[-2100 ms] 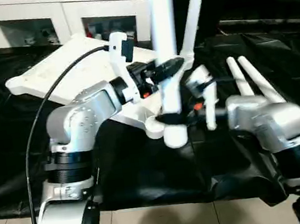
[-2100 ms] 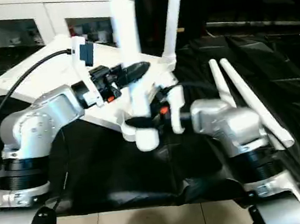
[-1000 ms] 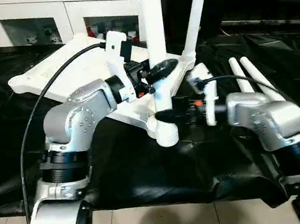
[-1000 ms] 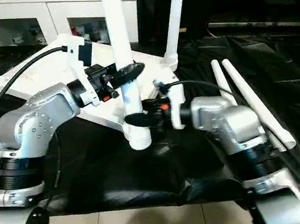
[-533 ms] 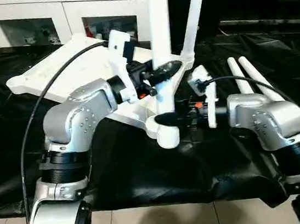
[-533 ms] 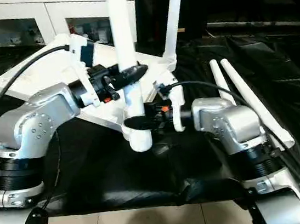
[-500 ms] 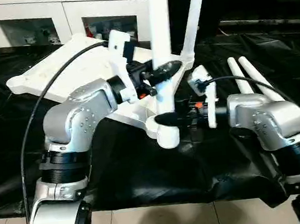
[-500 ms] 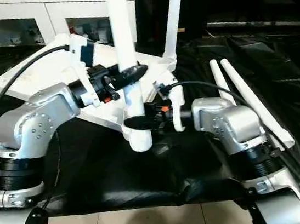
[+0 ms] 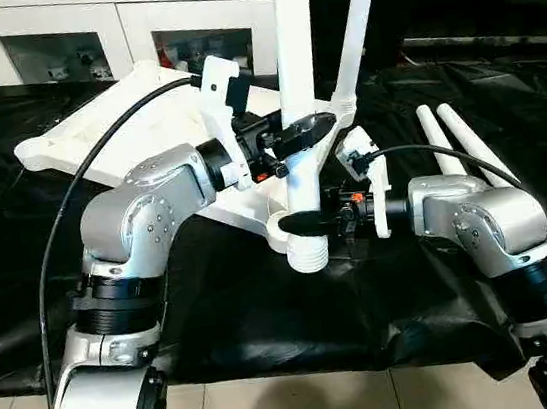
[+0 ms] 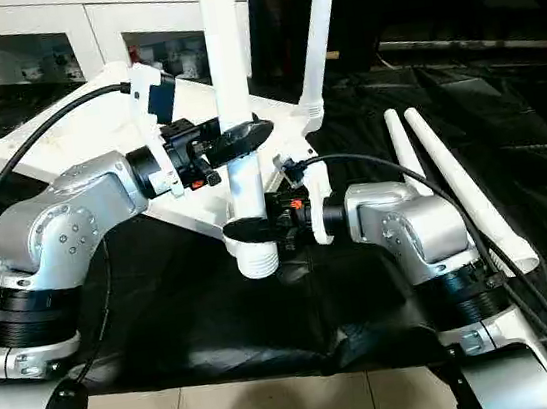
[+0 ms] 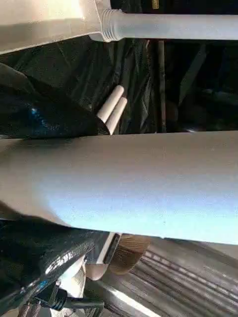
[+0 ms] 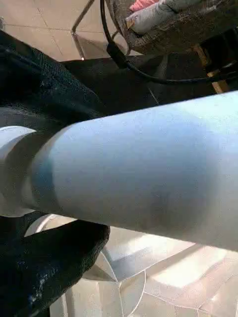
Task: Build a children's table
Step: Pick table leg
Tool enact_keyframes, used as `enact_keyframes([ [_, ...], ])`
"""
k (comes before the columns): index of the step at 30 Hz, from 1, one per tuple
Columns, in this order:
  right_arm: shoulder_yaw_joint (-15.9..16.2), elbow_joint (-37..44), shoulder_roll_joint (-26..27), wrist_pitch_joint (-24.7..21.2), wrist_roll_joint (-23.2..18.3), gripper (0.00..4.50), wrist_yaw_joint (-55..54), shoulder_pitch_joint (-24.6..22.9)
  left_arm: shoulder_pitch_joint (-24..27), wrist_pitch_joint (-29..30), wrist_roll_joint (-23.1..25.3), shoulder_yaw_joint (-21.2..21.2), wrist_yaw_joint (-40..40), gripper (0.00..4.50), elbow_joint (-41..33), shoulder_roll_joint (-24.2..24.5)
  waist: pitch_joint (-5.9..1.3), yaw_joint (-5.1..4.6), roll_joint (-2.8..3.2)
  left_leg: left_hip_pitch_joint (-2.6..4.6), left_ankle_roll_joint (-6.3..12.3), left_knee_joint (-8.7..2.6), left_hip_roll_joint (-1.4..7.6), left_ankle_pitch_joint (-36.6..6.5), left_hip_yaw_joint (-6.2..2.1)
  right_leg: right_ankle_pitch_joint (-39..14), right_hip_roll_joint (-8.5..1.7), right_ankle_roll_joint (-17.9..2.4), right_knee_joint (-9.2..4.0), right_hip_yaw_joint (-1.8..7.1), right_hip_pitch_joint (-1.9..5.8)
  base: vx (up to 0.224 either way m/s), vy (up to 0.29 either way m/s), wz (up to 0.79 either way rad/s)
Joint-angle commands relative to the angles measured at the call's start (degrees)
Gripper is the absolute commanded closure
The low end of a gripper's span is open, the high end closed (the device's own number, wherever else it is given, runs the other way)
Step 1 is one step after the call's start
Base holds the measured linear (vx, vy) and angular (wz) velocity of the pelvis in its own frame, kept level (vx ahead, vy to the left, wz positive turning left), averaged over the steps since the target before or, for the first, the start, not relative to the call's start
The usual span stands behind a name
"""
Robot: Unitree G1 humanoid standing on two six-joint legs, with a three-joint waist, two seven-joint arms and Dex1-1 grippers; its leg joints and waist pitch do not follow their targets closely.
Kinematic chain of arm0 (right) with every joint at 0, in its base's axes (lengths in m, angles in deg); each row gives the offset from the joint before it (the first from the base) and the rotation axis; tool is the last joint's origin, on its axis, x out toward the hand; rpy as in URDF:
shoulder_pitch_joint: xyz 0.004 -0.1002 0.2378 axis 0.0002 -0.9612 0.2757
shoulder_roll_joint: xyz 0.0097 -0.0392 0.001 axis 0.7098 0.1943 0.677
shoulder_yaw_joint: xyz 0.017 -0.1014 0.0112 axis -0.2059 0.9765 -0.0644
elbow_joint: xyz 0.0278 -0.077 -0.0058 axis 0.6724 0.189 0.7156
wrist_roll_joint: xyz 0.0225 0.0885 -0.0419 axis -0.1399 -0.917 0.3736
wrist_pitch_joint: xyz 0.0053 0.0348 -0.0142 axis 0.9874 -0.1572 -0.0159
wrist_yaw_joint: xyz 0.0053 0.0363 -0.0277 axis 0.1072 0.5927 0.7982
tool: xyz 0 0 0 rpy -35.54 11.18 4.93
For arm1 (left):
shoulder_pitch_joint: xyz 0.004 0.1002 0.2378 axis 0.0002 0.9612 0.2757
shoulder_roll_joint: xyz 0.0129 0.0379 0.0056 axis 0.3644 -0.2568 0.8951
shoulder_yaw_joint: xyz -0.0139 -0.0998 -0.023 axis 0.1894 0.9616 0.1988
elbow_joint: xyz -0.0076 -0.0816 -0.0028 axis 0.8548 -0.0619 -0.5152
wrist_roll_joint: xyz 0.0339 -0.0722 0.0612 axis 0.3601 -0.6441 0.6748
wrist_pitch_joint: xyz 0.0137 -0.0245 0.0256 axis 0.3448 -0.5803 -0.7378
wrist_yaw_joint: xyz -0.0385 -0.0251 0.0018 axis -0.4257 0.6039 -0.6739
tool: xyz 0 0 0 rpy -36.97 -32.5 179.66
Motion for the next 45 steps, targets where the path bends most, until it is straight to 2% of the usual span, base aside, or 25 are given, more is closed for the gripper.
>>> enact_keyframes([
  [1, 0.31, -0.63, -0.13, -0.7, 0.21, 1.77, -0.29, 0.5, -0.66, 0.16, -0.38, -0.34, 0.66, 2.68, -1.13, -0.03, -4.73, 0.12, -0.4, 1.35, -0.75, -3.36, 2.63, -6.86, -1.28, -8.3, -4.57, -10.6, -3.94, 2.51, 2.97, 0.0, 0.0, 0.0],
  [3, 0.12, -0.77, 0.04, -0.76, 0.35, 1.82, -0.24, 0.53, -0.67, 0.2, -0.43, -0.3, 0.65, 2.68, -1.17, -0.06, -4.7, 0.11, -0.36, 1.4, -0.76, -3.38, 2.64, -7.19, -1.28, -8.8, -4.61, -10.6, -4.01, 2.49, 2.94, 0.0, 0.0, 0.0],
  [4, 0.05, -0.87, 0.12, -0.75, 0.38, 2.08, -0.25, 0.55, -0.69, 0.21, -0.48, -0.25, 0.63, 2.68, -1.17, -0.11, -4.73, 0.11, -0.37, 1.42, -0.79, -3.39, 2.66, -7.11, -1.3, -8.77, -4.57, -10.6, -3.97, 2.47, 2.94, 0.0, 0.0, 0.0],
  [9, 0.02, -1.2, 0.23, -0.62, 0.36, 2.47, -0.18, 0.62, -0.82, 0.14, -0.6, -0.09, 0.59, 2.68, -0.99, -0.29, -4.73, 0.12, -0.3, 1.44, -0.83, -3.39, 2.66, -7.15, -1.31, -8.84, -4.59, -10.6, -3.97, 2.48, 2.94, 0.0, 0.0, 0.0],
  [15, -0.19, -1.52, 0.22, -0.45, 0.37, 2.58, 0.0, 0.6, -0.94, -0.2, -0.37, 0.0, 0.29, 2.68, -0.78, -0.44, -4.73, 0.11, -0.28, 1.42, -0.79, -3.4, 2.66, -6.97, -1.3, -8.21, -4.58, -10.75, -3.93, 2.46, 2.95, 0.0, 0.0, 0.0],
  [16, -0.3, -1.6, 0.24, -0.31, 0.47, 2.59, -0.11, 0.55, -1.09, 0.14, -0.41, 0.38, -0.36, 2.33, -0.36, -0.64, -4.72, 0.08, -0.33, 1.41, -0.81, -3.38, 2.65, -7.18, -1.28, -8.49, -4.6, -10.72, -3.97, 2.49, 2.96, 0.0, 0.0, 0.0],
  [18, -0.46, -1.65, 0.3, -0.1, 0.59, 2.59, -0.3, 0.5, -1.34, 0.58, -0.47, 0.55, -0.62, 1.98, 0.11, -0.64, -4.72, 0.11, -0.33, 1.39, -0.84, -3.38, 2.63, -7.21, -1.28, -8.67, -4.59, -10.66, -4.0, 2.5, 2.98, 0.0, 0.0, 0.0],
  [22, -1.06, -1.66, 0.53, 0.49, 0.69, 2.59, -0.9, 0.35, -0.92, 1.43, -1.82, 1.18, -0.19, 1.82, -0.32, -0.97, -4.79, 0.1, -0.24, 1.4, -0.81, -3.34, 2.64, -6.75, -1.28, -7.4, -4.56, -11.22, -3.85, 2.46, 2.98, 0.0, 0.0, 0.0],
  [25, -1.63, -1.71, 0.83, 0.9, 0.65, 2.59, -1.5, 0.22, -0.9, -2.84, 0.1, 1.65, -1.66, 1.54, 0.71, -1.87, -4.78, 0.07, -0.27, 1.36, -0.65, -3.35, 2.65, -6.88, -1.29, -7.4, -4.58, -11.18, -3.96, 2.49, 3.02, 0.0, 0.0, 0.0],
  [26, -2.67, -2.09, 1.45, 1.47, 0.6, 2.59, -2.75, 0.24, -1.64, -7.28, 0.03, 4.73, -4.09, 1.53, 3.4, -4.07, -4.72, 0.09, -0.29, 1.31, -0.63, -3.34, 2.65, -7.1, -1.28, -7.71, -4.6, -11.16, -4.13, 2.52, 3.07, 0.0, 0.0, 0.0],
  [27, -3.12, -2.32, 1.76, 1.77, 0.6, 2.59, -3.37, 0.31, -1.91, -8.12, -0.71, 5.99, -4.66, 1.53, 4.05, -4.74, -4.68, 0.04, -0.31, 1.29, -0.74, -3.3, 2.54, -7.43, -1.21, -7.95, -4.57, -11.12, -4.27, 2.52, 3.05, 0.0, 0.0, 0.0],
  [28, -4.78, -3.18, 2.87, 2.82, 0.61, 2.6, -5.62, 0.57, -2.83, -11.1, -3.21, 10.21, -6.58, 1.53, 6.22, -6.98, -4.79, 0.04, -0.52, 1.22, -0.92, -3.2, 2.4, -7.41, -1.22, -8.07, -4.68, -11.35, -4.25, 2.44, 3.2, 0.0, 0.0, 0.0],
  [31, -7.75, -5.01, 4.9, 5.25, 0.87, 2.61, -10.19, 1.22, -3.67, -15.08, -6.54, 15.18, -8.29, 1.53, 8.24, -9.3, -4.88, 0.04, -0.6, 1.21, -0.9, -3.24, 2.41, -7.33, -1.29, -7.81, -4.73, -11.57, -4.13, 2.36, 3.16, 0.0, 0.0, 0.0],
  [32, -10.47, -7.33, 6.3, 7.62, 1.21, 2.61, -14.54, 2.18, -3.91, -15.81, -9.67, 18.62, -9.2, 1.53, 9.46, -10.35, -4.98, 0.08, -0.44, 1.31, -0.97, -3.21, 2.49, -7.19, -1.32, -7.45, -4.76, -11.54, -3.95, 2.34, 3.17, 0.0, 0.0, 0.0],
  [34, -12.37, -9.38, 6.97, 9.86, 1.97, 2.61, -18.32, 2.85, -3.71, -16.32, -10.75, 20.03, -9.32, 1.53, 10.34, -10.4, -4.96, -0.12, -0.2, 1.36, -0.99, -3.12, 2.29, -6.79, -1.16, -6.59, -4.51, -12.16, -3.92, 2.35, 3.0, 0.0, 0.0, 0.0],
  [36, -13.64, -11.21, 7.07, 11.67, 2.88, 2.61, -21.42, 3.28, -3.18, -16.77, -10.08, 19.82, -8.66, 1.53, 11.04, -9.64, -5.0, -0.17, -0.18, 1.54, -0.95, -3.2, 2.35, -6.66, -1.14, -6.42, -4.39, -11.51, -3.91, 2.35, 2.83, 0.0, 0.0, 0.0],
  [37, -14.15, -12.47, 6.82, 13.14, 4.06, 2.61, -23.44, 3.45, -2.83, -16.81, -8.63, 19.12, -8.23, 1.53, 11.93, -8.83, -4.96, -0.18, 0.01, 1.61, -1.27, -3.25, 2.36, -6.67, -1.11, -6.65, -4.32, -10.99, -3.95, 2.37, 2.76, 0.0, 0.0, 0.0],
  [38, -14.62, -13.71, 6.39, 14.41, 5.34, 2.61, -25.55, 3.53, -2.29, -17.4, -4.46, 16.41, -7.85, 1.53, 13.3, -7.01, -4.96, -0.19, 0.03, 1.67, -1.19, -3.3, 2.42, -6.68, -1.18, -6.84, -4.32, -10.46, -4.08, 2.39, 2.72, 0.0, 0.0, 0.0],
  [39, -15.02, -14.53, 6.1, 15.04, 6.16, 2.61, -26.88, 3.52, -1.89, -18.7, -0.22, 13.34, -7.22, 1.53, 14.74, -5.33, -4.91, -0.31, 0.01, 1.66, -1.4, -3.36, 2.41, -6.93, -1.16, -7.19, -4.22, -9.96, -3.99, 2.39, 2.73, 0.0, 0.0, 0.0],
  [40, -15.14, -15.07, 5.67, 15.44, 7.0, 2.61, -27.9, 3.32, -1.25, -21.36, 5.93, 8.02, -5.46, 1.53, 16.52, -2.64, -4.87, -0.18, 0.03, 1.73, -1.43, -3.6, 2.46, -7.29, -1.38, -8.63, -4.29, -8.16, -4.34, 2.45, 2.78, 0.0, 0.0, 0.0],
  [41, -15.14, -15.07, 5.67, 15.44, 7.0, 2.61, -27.9, 3.32, -1.25, -21.36, 5.93, 8.02, -5.46, 1.37, 16.52, -2.64, -4.92, -0.27, 0.11, 1.75, -1.69, -3.63, 2.52, -7.34, -1.31, -8.68, -4.27, -7.71, -4.17, 2.5, 2.81, 0.0, 0.0, 0.0],
  [42, -14.97, -15.18, 5.16, 15.55, 7.84, 2.61, -28.52, 2.87, -0.83, -24.31, 13.22, 1.0, -2.98, 1.27, 19.61, 0.99, -4.85, -0.21, 0.1, 1.66, -1.61, -3.71, 2.5, -7.2, -1.45, -8.77, -4.27, -6.91, -4.52, 2.53, 2.73, 0.0, 0.0, 0.0],
  [43, -14.82, -15.05, 4.68, 15.67, 8.57, 2.61, -28.93, 2.39, -0.91, -26.2, 19.61, -5.89, -0.35, 1.2, 23.06, 4.33, -4.99, -0.22, 0.3, 1.85, -1.9, -3.79, 2.52, -7.78, -1.51, -9.89, -4.2, -5.29, -4.25, 2.63, 2.57, 0.0, 0.0, 0.0],
  [44, -14.59, -14.92, 4.37, 16.0, 9.22, 2.61, -29.21, 1.98, -1.09, -28.86, 24.41, -10.87, 2.13, 1.16, 26.34, 6.71, -4.89, -0.3, 0.14, 1.78, -1.65, -3.89, 2.45, -7.85, -1.55, -10.62, -4.22, -4.52, -4.6, 2.69, 2.53, 0.0, 0.0, 0.0],
  [45, -14.52, -14.36, 4.2, 15.98, 9.41, 2.61, -29.21, 1.47, -1.45, -31.42, 27.32, -13.86, 4.43, 1.08, 29.42, 8.1, -4.96, -0.33, 0.71, 1.89, -2.31, -3.87, 2.51, -7.97, -1.52, -10.37, -4.37, -4.52, -4.27, 2.73, 2.55, 0.0, 0.0, 0.0],
])
